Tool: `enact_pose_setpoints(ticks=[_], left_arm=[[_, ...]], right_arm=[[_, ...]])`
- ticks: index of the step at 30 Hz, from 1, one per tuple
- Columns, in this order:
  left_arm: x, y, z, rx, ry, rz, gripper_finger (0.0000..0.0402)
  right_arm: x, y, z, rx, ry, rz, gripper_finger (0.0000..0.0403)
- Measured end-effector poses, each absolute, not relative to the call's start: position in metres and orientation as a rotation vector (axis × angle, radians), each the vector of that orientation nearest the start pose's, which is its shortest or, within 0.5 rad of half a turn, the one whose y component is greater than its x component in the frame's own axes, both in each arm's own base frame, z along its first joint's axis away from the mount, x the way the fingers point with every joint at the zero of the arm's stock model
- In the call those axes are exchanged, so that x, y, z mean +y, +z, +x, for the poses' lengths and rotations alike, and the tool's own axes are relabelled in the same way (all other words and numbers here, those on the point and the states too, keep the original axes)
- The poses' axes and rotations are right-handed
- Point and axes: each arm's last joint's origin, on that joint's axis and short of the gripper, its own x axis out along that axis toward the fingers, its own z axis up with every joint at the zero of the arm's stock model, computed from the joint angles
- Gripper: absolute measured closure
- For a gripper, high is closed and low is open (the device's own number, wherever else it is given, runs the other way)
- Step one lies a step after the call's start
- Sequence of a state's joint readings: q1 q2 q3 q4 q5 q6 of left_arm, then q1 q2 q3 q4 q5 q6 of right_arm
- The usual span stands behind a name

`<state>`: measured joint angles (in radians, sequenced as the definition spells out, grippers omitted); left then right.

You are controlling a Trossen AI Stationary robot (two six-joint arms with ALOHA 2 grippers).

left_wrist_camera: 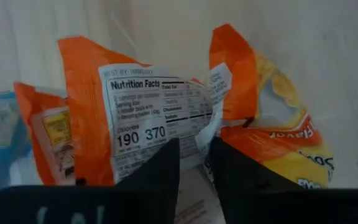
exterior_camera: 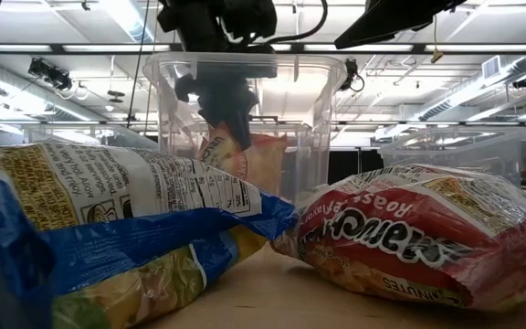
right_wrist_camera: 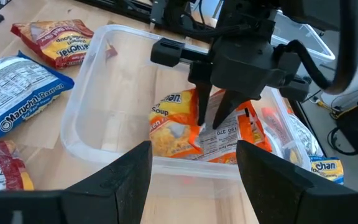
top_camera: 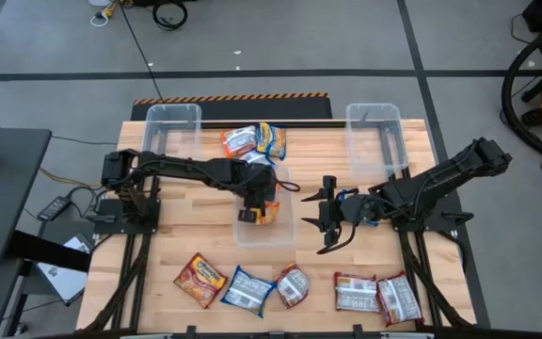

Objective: Sort Maruchan noodles
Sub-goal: Put the orange noodle pack into the middle transparent bin

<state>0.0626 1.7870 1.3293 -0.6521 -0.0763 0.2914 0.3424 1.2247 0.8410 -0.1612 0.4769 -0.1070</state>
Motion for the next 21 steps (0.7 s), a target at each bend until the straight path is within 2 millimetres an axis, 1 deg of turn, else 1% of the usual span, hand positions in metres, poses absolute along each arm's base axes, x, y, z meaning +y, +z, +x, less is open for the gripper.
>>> enact_pose_setpoints(ticks=[3, 5, 7, 10, 11, 14, 17, 21], left_arm=[[0.025, 0.219, 0.363, 1.141, -0.022, 0.222, 0.0294], [0.024, 0.218, 0.361, 1.165, -0.041, 0.202, 0.03], [0.022, 0.218, 0.36, 1.175, -0.051, 0.2, 0.0321], [0.02, 0.218, 0.36, 1.174, -0.047, 0.187, 0.0378], [0.02, 0.218, 0.36, 1.174, -0.04, 0.176, 0.0389], [0.02, 0.218, 0.36, 1.177, -0.02, 0.139, 0.0395], [0.016, 0.227, 0.361, 1.184, -0.041, 0.095, 0.0397], [-0.001, 0.249, 0.37, 1.105, -0.15, 0.031, 0.0398]], right_arm=[[0.075, 0.267, 0.249, 0.511, -0.104, -0.323, 0.0163], [0.075, 0.266, 0.249, 0.518, -0.104, -0.326, 0.0163], [0.074, 0.266, 0.248, 0.526, -0.104, -0.326, 0.0163], [0.074, 0.265, 0.248, 0.53, -0.108, -0.312, 0.0163], [0.074, 0.265, 0.248, 0.53, -0.108, -0.309, 0.0163], [0.074, 0.265, 0.248, 0.53, -0.109, -0.307, 0.0163], [0.074, 0.265, 0.248, 0.53, -0.11, -0.301, 0.0163], [0.074, 0.264, 0.248, 0.54, -0.105, -0.298, 0.0163]])
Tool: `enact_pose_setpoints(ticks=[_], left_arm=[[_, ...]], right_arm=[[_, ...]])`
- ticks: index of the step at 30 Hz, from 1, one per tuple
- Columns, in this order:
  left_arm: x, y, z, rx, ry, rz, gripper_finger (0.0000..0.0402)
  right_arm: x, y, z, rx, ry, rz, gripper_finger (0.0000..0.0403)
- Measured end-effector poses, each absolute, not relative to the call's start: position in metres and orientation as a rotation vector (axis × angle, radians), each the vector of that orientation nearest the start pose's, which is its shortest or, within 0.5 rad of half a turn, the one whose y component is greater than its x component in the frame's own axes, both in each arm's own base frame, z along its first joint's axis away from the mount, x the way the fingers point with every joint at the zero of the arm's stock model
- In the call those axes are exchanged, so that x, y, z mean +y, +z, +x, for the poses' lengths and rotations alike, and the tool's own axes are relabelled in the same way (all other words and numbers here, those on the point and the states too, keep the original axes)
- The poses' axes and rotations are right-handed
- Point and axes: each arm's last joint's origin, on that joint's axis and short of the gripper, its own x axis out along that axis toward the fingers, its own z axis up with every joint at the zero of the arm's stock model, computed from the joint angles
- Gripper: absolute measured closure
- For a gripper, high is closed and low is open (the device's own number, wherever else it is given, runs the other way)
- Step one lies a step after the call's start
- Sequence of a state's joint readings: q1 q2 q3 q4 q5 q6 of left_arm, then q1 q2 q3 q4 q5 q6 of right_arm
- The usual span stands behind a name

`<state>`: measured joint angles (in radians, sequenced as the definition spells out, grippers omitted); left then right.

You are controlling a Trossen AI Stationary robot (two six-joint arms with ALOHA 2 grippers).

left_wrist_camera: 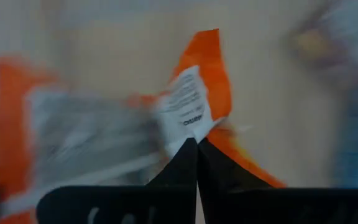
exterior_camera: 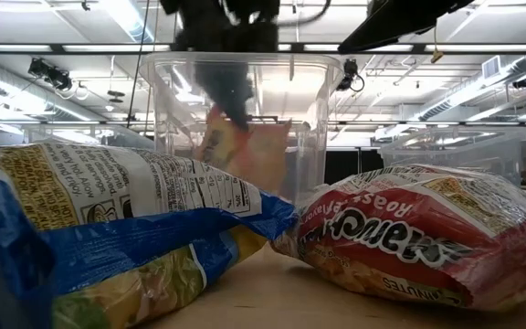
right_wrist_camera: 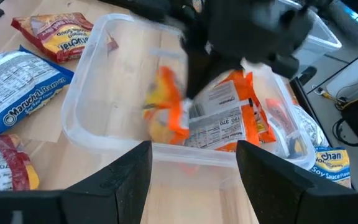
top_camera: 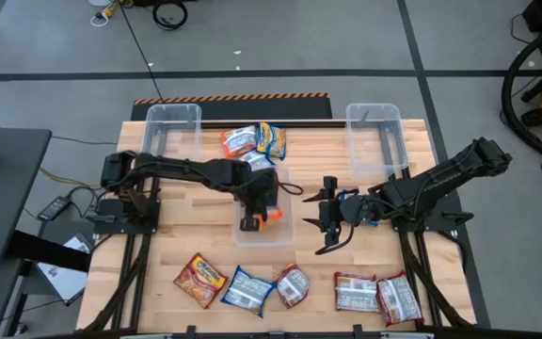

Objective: Sort Maruchan noodles
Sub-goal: Put the orange noodle pack into the middle transparent bin

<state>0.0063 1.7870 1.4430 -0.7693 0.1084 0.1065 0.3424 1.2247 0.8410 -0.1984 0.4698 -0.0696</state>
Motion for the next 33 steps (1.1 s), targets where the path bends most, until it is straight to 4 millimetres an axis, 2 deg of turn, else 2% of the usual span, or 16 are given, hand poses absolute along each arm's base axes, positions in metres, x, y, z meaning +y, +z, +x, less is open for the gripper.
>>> enact_pose_setpoints(ticks=[4, 8, 14, 20, 24, 33], left_arm=[[-0.017, 0.26, 0.376, 1.039, -0.237, -0.024, 0.0399], [-0.023, 0.243, 0.37, 1.079, -0.296, -0.067, 0.04], [-0.024, 0.227, 0.367, 1.084, -0.315, -0.089, 0.0399], [-0.021, 0.226, 0.367, 1.088, -0.288, -0.016, 0.0381], [-0.022, 0.227, 0.368, 1.065, -0.324, -0.018, 0.0396], [-0.024, 0.228, 0.369, 1.049, -0.337, -0.007, 0.0399]], right_arm=[[0.074, 0.264, 0.247, 0.546, -0.107, -0.294, 0.0163], [0.074, 0.263, 0.247, 0.556, -0.115, -0.267, 0.0163], [0.073, 0.26, 0.245, 0.583, -0.12, -0.254, 0.0163], [0.073, 0.26, 0.245, 0.583, -0.12, -0.252, 0.0163], [0.074, 0.26, 0.245, 0.583, -0.12, -0.252, 0.0163], [0.075, 0.264, 0.248, 0.537, -0.094, -0.27, 0.0163]])
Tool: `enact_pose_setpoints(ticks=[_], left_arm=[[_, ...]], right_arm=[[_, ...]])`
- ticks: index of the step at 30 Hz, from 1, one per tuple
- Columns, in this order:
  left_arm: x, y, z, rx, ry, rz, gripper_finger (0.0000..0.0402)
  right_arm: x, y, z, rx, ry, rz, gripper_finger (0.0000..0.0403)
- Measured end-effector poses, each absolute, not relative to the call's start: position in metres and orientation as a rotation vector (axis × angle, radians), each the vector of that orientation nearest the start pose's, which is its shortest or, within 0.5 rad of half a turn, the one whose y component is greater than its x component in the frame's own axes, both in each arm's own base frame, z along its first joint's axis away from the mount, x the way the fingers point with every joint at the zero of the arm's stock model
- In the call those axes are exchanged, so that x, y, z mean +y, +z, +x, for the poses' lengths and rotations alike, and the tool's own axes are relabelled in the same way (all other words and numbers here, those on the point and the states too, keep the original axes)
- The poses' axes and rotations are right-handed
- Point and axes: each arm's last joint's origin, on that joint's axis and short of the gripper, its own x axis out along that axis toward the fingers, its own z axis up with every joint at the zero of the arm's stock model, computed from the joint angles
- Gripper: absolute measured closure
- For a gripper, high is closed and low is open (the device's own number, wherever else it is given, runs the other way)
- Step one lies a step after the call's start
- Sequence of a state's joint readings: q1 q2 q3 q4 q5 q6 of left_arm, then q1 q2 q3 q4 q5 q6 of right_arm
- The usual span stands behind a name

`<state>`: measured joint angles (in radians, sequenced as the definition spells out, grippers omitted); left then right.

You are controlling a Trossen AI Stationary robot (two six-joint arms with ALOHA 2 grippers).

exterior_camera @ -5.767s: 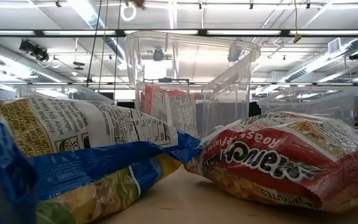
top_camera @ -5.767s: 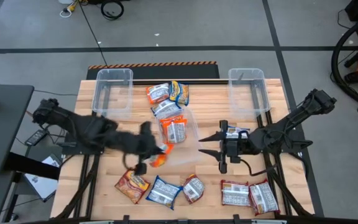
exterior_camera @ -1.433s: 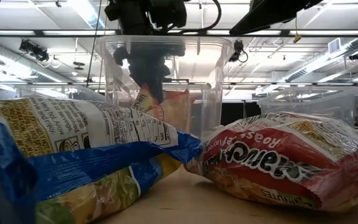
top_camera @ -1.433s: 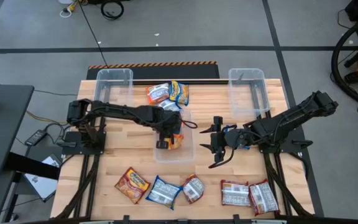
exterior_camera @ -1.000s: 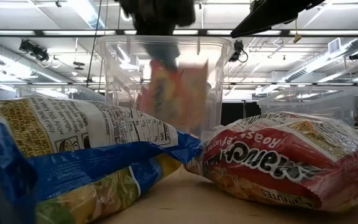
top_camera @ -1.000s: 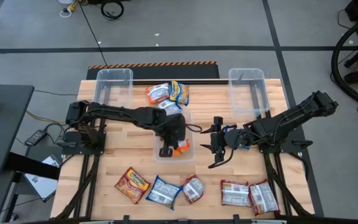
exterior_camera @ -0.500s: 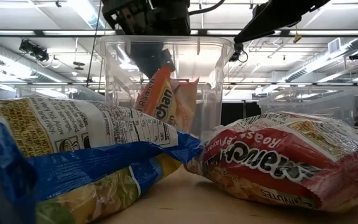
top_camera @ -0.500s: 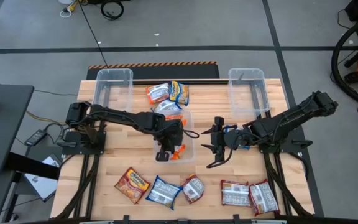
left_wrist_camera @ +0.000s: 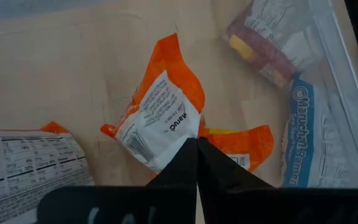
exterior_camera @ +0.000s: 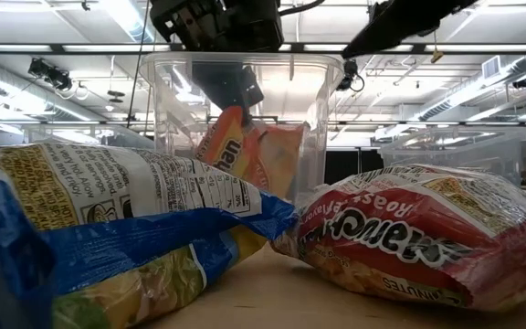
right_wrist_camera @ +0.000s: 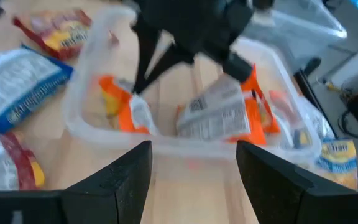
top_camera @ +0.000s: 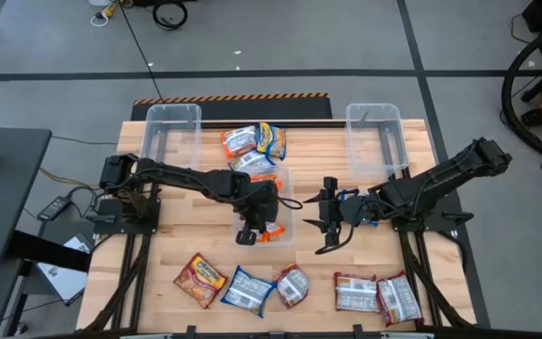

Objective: Sort Maruchan noodles
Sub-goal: Put the orange noodle pack into the middle transparent bin

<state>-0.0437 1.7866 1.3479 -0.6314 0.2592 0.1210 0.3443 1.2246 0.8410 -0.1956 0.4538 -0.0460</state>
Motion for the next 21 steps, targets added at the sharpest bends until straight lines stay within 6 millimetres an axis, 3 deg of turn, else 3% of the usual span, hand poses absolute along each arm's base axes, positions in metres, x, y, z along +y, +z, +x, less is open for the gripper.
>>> enact_pose_setpoints(ticks=[4, 8, 14, 21], left_arm=[[-0.021, 0.234, 0.367, 1.05, -0.339, 0.001, 0.04], [-0.014, 0.257, 0.361, 1.016, -0.344, 0.031, 0.04], [0.008, 0.283, 0.349, 0.977, -0.346, 0.043, 0.04], [0.036, 0.298, 0.34, 0.913, -0.366, -0.076, 0.0401]], right_arm=[[0.077, 0.274, 0.253, 0.438, -0.086, -0.268, 0.0163], [0.075, 0.282, 0.268, 0.397, -0.083, -0.345, 0.0163], [0.066, 0.273, 0.294, 0.443, -0.074, -0.522, 0.0163], [0.054, 0.267, 0.311, 0.397, 0.016, -0.626, 0.0163]])
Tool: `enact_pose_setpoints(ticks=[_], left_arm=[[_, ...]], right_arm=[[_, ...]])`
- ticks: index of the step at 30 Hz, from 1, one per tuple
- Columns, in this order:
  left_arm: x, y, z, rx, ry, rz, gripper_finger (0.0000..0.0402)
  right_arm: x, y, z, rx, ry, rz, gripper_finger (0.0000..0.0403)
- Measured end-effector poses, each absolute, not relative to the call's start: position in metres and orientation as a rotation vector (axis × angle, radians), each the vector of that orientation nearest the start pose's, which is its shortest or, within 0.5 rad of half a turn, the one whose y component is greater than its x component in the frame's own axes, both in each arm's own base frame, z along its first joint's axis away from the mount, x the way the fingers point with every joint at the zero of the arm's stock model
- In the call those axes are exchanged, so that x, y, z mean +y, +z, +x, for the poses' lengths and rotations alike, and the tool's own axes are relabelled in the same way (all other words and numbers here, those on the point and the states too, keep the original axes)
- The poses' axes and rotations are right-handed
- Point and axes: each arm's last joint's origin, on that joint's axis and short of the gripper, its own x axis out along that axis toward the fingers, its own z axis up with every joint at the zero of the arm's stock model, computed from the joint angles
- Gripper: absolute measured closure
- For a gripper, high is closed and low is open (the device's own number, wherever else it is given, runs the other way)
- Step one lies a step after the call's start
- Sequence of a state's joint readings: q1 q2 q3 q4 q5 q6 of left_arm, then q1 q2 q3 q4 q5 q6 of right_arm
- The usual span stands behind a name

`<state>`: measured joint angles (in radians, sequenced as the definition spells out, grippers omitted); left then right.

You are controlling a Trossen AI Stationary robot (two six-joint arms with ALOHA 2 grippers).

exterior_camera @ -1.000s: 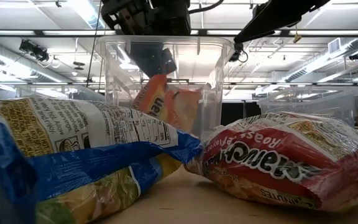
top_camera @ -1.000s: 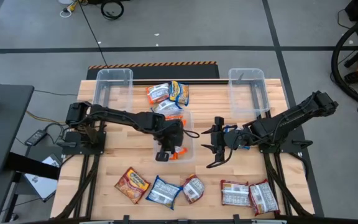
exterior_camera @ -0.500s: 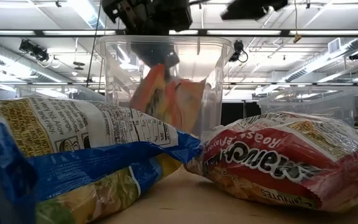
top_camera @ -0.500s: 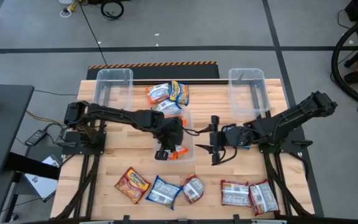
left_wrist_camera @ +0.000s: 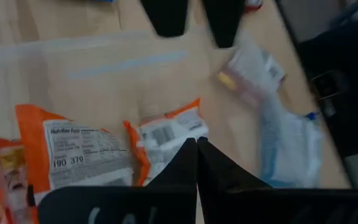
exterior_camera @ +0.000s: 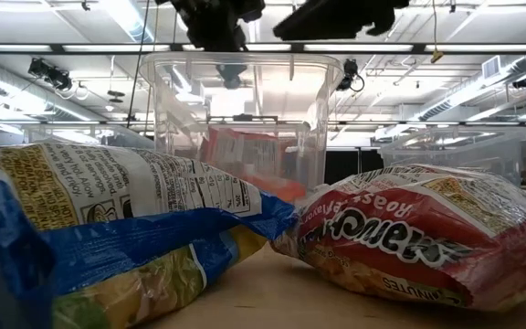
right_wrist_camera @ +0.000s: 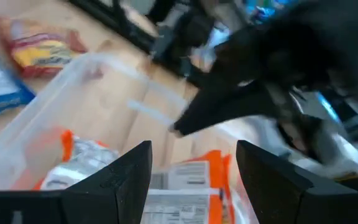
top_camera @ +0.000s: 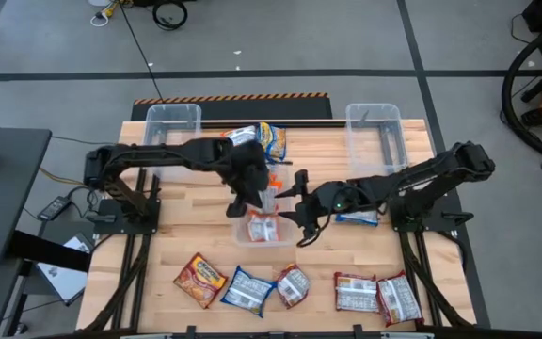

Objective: Sort Maruchan noodles
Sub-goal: Put the orange noodle pack into the middle transparent bin

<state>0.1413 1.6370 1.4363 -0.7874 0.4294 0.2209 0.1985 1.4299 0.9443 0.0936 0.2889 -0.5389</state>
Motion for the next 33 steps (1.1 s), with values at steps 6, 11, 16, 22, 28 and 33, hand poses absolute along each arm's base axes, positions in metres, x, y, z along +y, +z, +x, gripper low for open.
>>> enact_pose_setpoints(ticks=[6, 11, 16, 22, 28, 33], left_arm=[[0.041, 0.302, 0.334, 0.923, -0.373, -0.083, 0.0398], [0.03, 0.298, 0.339, 0.962, -0.261, -0.121, 0.0361], [0.033, 0.275, 0.357, 1.02, -0.115, -0.154, 0.031], [0.031, 0.237, 0.377, 1.104, -0.05, -0.259, 0.0258], [0.014, 0.219, 0.377, 1.226, -0.059, -0.256, 0.0252], [-0.001, 0.22, 0.379, 1.202, -0.159, -0.163, 0.025]], right_arm=[[0.05, 0.267, 0.312, 0.397, -0.023, -0.501, 0.0163], [0.051, 0.276, 0.303, 0.384, -0.043, -0.228, 0.0163], [0.05, 0.286, 0.288, 0.403, -0.155, -0.122, 0.0163], [0.049, 0.294, 0.266, 0.45, -0.223, -0.058, 0.0163], [0.046, 0.297, 0.253, 0.491, -0.261, -0.019, 0.0163], [0.043, 0.295, 0.251, 0.52, -0.272, -0.026, 0.0163]])
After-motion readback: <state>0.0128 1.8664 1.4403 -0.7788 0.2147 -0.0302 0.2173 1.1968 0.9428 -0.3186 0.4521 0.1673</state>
